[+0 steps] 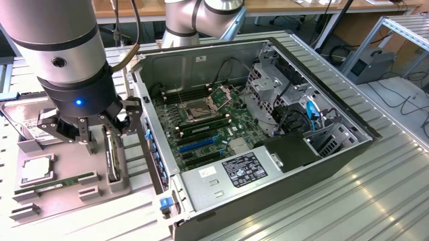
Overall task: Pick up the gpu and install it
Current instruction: 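Pick up the gpu and move the gpu toward the slot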
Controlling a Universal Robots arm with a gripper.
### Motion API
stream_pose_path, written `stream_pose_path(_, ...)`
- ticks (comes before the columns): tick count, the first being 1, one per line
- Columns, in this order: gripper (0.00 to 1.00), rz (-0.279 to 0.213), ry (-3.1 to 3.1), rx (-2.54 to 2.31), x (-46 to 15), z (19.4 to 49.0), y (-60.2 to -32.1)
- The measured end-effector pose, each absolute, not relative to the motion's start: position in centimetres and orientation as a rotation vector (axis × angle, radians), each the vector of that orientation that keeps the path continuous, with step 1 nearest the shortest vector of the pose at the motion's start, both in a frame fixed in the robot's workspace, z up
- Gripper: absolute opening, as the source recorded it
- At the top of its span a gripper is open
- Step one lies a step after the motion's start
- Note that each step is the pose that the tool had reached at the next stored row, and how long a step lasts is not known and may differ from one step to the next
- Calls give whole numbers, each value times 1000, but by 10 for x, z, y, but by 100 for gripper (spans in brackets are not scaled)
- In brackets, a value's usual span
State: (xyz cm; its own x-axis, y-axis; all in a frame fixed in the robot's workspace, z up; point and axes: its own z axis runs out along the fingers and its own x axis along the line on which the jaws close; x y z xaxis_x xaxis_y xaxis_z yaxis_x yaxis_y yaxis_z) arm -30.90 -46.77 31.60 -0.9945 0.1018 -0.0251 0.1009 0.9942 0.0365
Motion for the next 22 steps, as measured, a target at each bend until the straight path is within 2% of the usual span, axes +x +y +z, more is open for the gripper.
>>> stream_pose_path(22,48,55,3110,162,-309,312,-468)
